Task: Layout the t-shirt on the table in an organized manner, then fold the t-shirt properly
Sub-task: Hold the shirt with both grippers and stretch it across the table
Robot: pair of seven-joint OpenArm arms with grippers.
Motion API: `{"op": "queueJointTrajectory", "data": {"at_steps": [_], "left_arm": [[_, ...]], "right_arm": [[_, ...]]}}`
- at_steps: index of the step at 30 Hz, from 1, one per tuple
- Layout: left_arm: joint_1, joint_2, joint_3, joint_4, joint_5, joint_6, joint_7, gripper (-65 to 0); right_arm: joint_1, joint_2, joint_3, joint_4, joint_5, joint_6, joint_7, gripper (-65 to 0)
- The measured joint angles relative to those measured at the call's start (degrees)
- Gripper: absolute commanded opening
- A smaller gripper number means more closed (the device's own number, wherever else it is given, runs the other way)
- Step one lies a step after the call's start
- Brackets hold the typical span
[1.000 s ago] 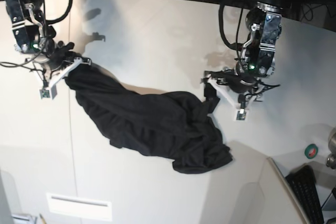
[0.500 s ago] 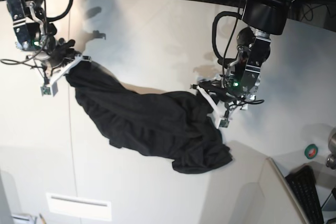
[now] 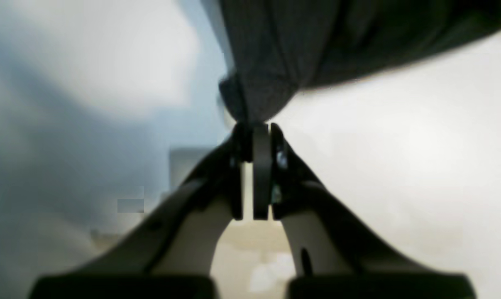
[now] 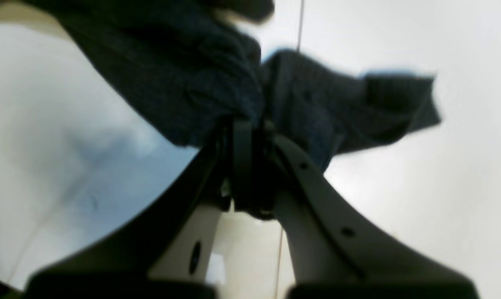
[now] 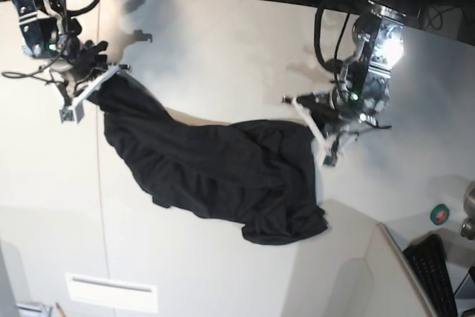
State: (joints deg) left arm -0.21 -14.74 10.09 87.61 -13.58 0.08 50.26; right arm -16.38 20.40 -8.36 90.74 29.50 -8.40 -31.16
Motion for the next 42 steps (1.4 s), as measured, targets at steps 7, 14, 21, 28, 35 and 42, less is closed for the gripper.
{"op": "queueJointTrajectory", "data": {"at_steps": [7, 14, 21, 28, 35, 42], "left_arm": [[-20.5, 5.0, -1.0, -9.5, 0.3, 0.1, 3.8, -65.0], [-40.1, 11.1, -0.7, -31.6, 0.3, -0.1, -4.7, -65.0], [-56.5, 12.7, -1.1, -35.3, 0.1, 0.0, -8.4, -65.0], [-52.2, 11.0, -1.4, -15.3, -0.3, 0.0, -4.6, -65.0], [-25.2, 5.9, -1.2, -1.0, 0.7, 0.1, -3.2, -65.0], [-6.6, 3.2, -1.4, -4.1, 0.9, 0.3, -5.8, -65.0]], "right_arm": [[17.9, 4.6, 0.0, -5.9, 0.3, 0.5, 0.5, -65.0], [36.7, 8.9, -0.5, -16.7, 0.0, 3.4, -0.7, -65.0], [54.8, 16.4, -0.2, -15.5, 0.0, 8.0, -0.2, -65.0], [48.9, 21.6, 1.9, 1.3, 0.2, 8.0, 1.0, -65.0], [21.2, 11.8, 13.9, 4.1, 0.0, 8.1, -0.1, -65.0], [9.9, 2.0, 14.0, -11.8, 0.0, 7.9, -0.1, -65.0]]}}
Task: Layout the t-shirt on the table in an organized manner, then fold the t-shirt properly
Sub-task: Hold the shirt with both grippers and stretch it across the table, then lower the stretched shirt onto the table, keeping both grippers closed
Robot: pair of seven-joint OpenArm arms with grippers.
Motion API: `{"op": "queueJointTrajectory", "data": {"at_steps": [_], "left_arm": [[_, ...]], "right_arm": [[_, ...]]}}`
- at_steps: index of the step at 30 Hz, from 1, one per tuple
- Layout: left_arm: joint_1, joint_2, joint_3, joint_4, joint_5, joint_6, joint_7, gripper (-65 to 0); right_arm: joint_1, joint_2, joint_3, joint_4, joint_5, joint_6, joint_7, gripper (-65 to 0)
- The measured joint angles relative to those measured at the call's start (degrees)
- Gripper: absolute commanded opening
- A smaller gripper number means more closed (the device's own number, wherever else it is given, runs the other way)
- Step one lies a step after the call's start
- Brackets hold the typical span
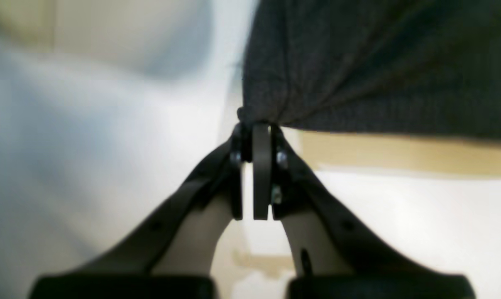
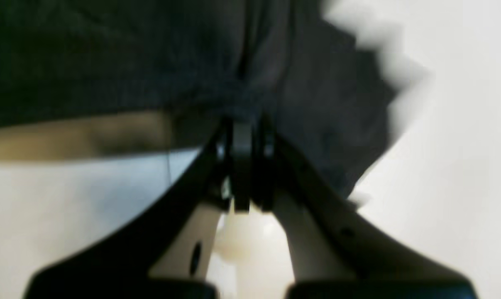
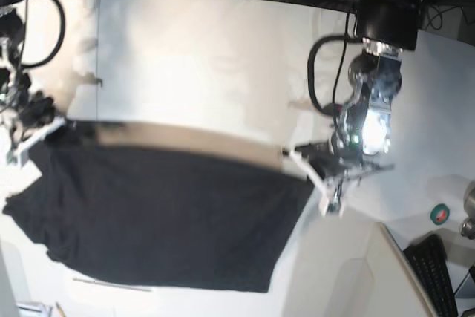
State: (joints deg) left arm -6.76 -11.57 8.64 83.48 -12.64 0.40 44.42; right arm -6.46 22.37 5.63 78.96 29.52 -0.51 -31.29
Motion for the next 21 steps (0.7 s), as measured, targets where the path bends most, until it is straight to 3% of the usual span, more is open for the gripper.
{"op": "queueJointTrajectory", "data": {"at_steps": [4, 9, 12, 14, 16, 21], "left_arm": [[6.2, -0.7, 0.2, -4.0, -0.7, -0.5, -7.5, -65.0], [6.2, -1.6, -0.1, -7.1, -0.6, -0.2, -9.3, -65.0], [5.7, -1.6, 0.1, -6.8, -0.7, -0.2, -9.5, -65.0], [6.0, -1.9, 0.0, -6.8, -0.7, -0.2, -9.5, -65.0], [6.5, -2.1, -0.4, -6.9, -0.7, -0.3, -9.2, -65.0], [8.5, -3.3, -7.0, -7.0, -0.4, -0.2, -9.2, -65.0]], "right_arm": [[-0.7, -0.7, 0.1, -3.3, -0.2, -0.3, 0.1, -65.0], [3.5, -0.6, 0.2, -3.7, 0.1, -0.1, -0.9, -65.0], [7.7, -0.1, 0.2, -4.8, 0.0, -0.1, -8.1, -65.0], [7.2, 0.2, 0.2, -3.4, -0.4, -0.1, -11.6, -50.9], [2.9, -0.2, 0.5, 1.0, -0.5, -0.5, -12.3, -42.8], [-9.6, -3.9, 2.1, 13.7, 0.7, 0.3, -4.1, -40.1]]}}
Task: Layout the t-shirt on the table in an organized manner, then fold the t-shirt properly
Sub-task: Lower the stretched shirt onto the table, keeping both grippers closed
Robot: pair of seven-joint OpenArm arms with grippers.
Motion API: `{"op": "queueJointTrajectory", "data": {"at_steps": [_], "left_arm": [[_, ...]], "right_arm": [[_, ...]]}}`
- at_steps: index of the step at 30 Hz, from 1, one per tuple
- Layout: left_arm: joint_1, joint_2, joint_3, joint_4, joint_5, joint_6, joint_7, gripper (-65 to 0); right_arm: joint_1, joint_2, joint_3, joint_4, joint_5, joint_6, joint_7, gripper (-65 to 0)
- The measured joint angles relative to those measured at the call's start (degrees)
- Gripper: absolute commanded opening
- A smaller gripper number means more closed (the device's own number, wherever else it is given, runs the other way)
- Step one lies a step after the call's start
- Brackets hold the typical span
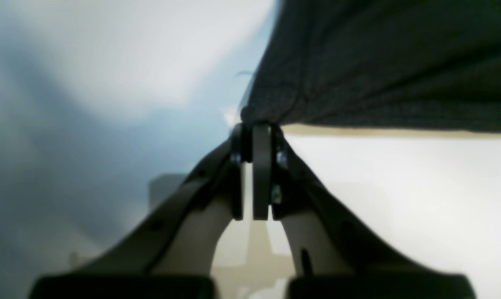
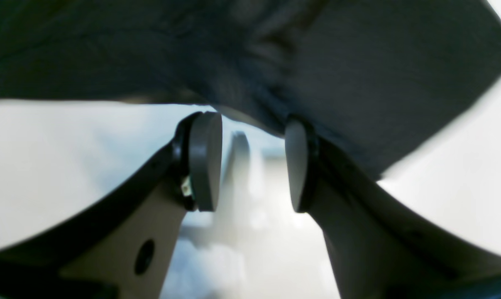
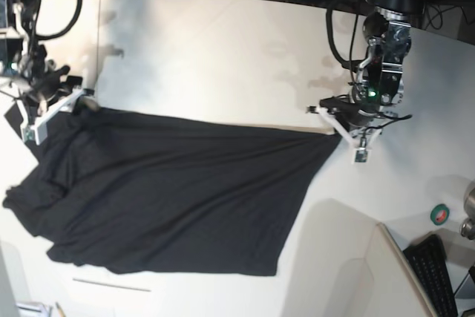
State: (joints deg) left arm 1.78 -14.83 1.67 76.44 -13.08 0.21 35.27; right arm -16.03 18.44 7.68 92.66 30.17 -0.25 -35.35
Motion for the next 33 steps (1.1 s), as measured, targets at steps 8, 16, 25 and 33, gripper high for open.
{"op": "queueJointTrajectory", "data": {"at_steps": [8, 16, 25, 33], "left_arm": [[2.0, -1.7, -1.4, -0.2, 0.0, -0.1, 0.0, -65.0], [1.8, -1.7, -2.0, -0.2, 0.0, 0.0, -0.3, -65.0], [1.9, -1.7, -2.0, -0.2, 0.0, 0.0, -0.3, -65.0], [2.6, -1.7, -2.0, -0.2, -0.1, 0.0, -0.3, -65.0]], "right_arm": [[10.4, 1.2, 15.8, -23.3, -1.2, 0.3, 11.9, -33.3], [22.7, 6.7, 5.2, -51.1, -1.1, 7.8, 23.2, -32.9], [24.8, 8.6, -6.4, -59.1, -0.3, 7.1, 34.4, -33.6], [15.4, 6.9, -6.7, -48.5, 0.3, 7.5, 36.7, -59.3]]}}
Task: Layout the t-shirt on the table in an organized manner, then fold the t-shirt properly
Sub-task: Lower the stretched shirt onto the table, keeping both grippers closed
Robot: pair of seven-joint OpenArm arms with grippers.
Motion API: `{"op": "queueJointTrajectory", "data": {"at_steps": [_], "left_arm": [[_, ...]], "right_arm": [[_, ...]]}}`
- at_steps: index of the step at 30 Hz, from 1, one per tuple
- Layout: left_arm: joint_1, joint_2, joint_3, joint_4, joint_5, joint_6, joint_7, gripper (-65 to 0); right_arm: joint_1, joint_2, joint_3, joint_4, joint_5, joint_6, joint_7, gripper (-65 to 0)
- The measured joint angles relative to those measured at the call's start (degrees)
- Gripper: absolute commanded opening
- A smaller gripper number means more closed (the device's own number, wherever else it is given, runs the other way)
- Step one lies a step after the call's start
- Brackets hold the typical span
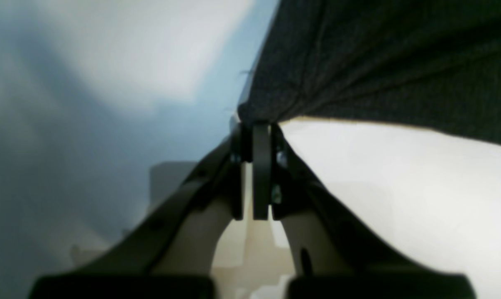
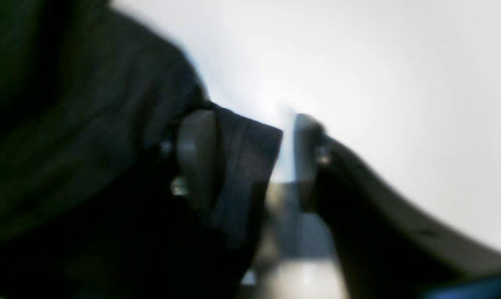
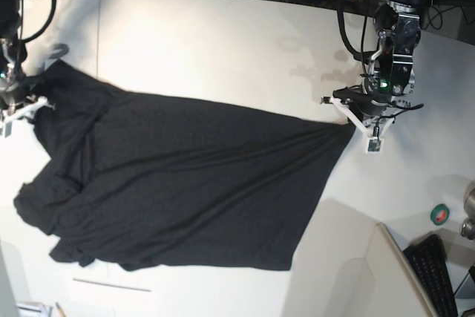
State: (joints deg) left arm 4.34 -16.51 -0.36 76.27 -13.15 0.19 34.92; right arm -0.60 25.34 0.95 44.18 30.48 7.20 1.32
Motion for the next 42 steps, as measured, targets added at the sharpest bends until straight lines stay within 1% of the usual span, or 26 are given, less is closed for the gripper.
{"op": "queueJointTrajectory", "data": {"at_steps": [1, 3, 5, 6, 8, 10, 12, 14, 17, 21, 22, 24, 25, 26, 27, 29, 31, 32, 34, 35, 38, 40, 41, 42], "left_arm": [[0.0, 0.0, 0.0, 0.0, 0.1, 0.0, 0.1, -65.0], [0.8, 0.0, -0.1, 0.3, 0.1, 0.0, 0.0, -65.0], [2.0, 0.0, -0.1, 0.9, 0.0, -0.1, -0.2, -65.0], [2.6, 0.0, -0.1, 0.9, -0.1, 0.0, 0.0, -65.0], [3.5, 0.0, -0.2, 1.2, 0.1, 0.0, 0.0, -65.0], [4.3, 0.0, -0.3, 1.6, 0.0, 0.0, -0.1, -65.0], [5.4, 0.0, -0.3, 2.8, 0.0, 0.0, -0.1, -65.0], [6.7, 0.0, -0.3, 4.2, 0.1, 0.0, -0.2, -65.0], [7.3, 0.2, -0.3, 4.6, 0.0, 0.0, 0.1, -65.0], [7.0, 0.1, -0.3, 4.4, 0.1, 0.0, 0.0, -65.0], [6.9, 0.1, -0.3, 4.4, 0.0, 0.0, 0.0, -65.0], [6.8, 0.0, -0.3, 4.4, 0.0, 0.0, 0.0, -65.0], [6.7, 0.0, -0.3, 4.4, 0.0, 0.0, 0.0, -65.0], [6.6, 0.0, -0.3, 4.4, 0.1, 0.0, 0.0, -65.0], [6.4, 0.0, -0.3, 4.4, 0.0, 0.0, 0.0, -65.0], [6.4, 0.0, -0.3, 4.4, 0.1, 0.0, 0.0, -65.0], [6.3, 0.0, -0.3, 4.5, 0.1, 0.0, 0.0, -65.0], [6.3, -0.1, -0.3, 4.5, 0.1, 0.0, 0.0, -65.0], [6.4, 0.0, -1.0, 4.5, -0.2, 0.0, 0.0, -65.0], [6.4, 0.1, -1.7, 4.5, -0.2, -0.1, 0.1, -65.0], [6.4, 0.0, -3.7, 4.6, -0.2, -0.1, -0.2, -65.0], [6.4, -0.1, -4.8, 4.6, -0.1, 0.0, 0.0, -65.0], [6.4, -0.2, -5.1, 4.6, -0.1, 0.0, 0.0, -65.0], [6.5, -0.1, -5.2, 4.6, -0.1, 0.0, 0.0, -65.0]], "right_arm": [[-1.2, 0.0, 0.1, 1.5, 0.0, 0.0, -0.4, -65.0], [-4.0, -0.5, 2.6, 5.0, -0.3, 0.1, -2.4, -65.0], [-7.8, -1.7, 7.6, 10.2, -0.3, 0.3, -8.1, -65.0], [-9.8, -2.8, 10.8, 13.1, -0.5, 0.2, -11.6, -65.0], [-14.1, -5.2, 16.3, 19.5, -0.9, -0.1, -16.9, -65.0], [-18.7, -7.8, 20.0, 25.1, -1.2, -0.3, -20.7, -65.0], [-22.0, -9.6, 22.1, 29.9, -1.6, -0.4, -24.8, -65.0], [-23.3, -10.8, 23.3, 32.6, -1.3, -0.2, -25.4, -65.0], [-23.4, -12.2, 25.6, 33.0, -1.3, -0.3, -25.4, -65.0], [-24.5, -12.8, 27.9, 34.0, -1.4, -0.3, -26.2, -65.0], [-24.8, -12.9, 28.5, 35.1, -1.5, -0.3, -26.2, -56.9], [-24.8, -12.9, 29.7, 37.3, -1.6, -0.3, -26.0, -37.7], [-24.4, -12.9, 30.3, 38.3, -1.4, -0.3, -26.0, -29.9], [-23.5, -12.9, 31.0, 39.2, -1.6, -0.3, -25.9, -25.2], [-22.5, -12.7, 31.6, 39.8, -1.4, -0.3, -25.8, -24.9], [-20.0, -12.0, 32.2, 40.0, -1.5, -0.3, -25.6, -26.3], [-16.6, -10.3, 31.8, 38.1, -2.2, 0.3, -25.8, -26.4], [-13.8, -9.2, 30.9, 35.6, -3.1, 0.3, -25.3, -26.3], [-7.6, -7.5, 27.5, 28.6, -7.9, -0.5, -25.6, -26.1], [-4.5, -7.1, 25.8, 25.1, -9.1, -0.1, -25.7, -26.0], [2.8, -7.2, 23.1, 16.0, -10.6, 2.5, -25.3, -23.6], [6.0, -7.2, 23.1, 10.7, -11.0, 6.3, -25.3, -23.9], [7.1, -7.1, 23.1, 8.3, -11.0, 7.9, -24.0, -23.9], [8.0, -6.7, 22.9, 6.0, -10.8, 8.0, -22.5, -23.9]]}}
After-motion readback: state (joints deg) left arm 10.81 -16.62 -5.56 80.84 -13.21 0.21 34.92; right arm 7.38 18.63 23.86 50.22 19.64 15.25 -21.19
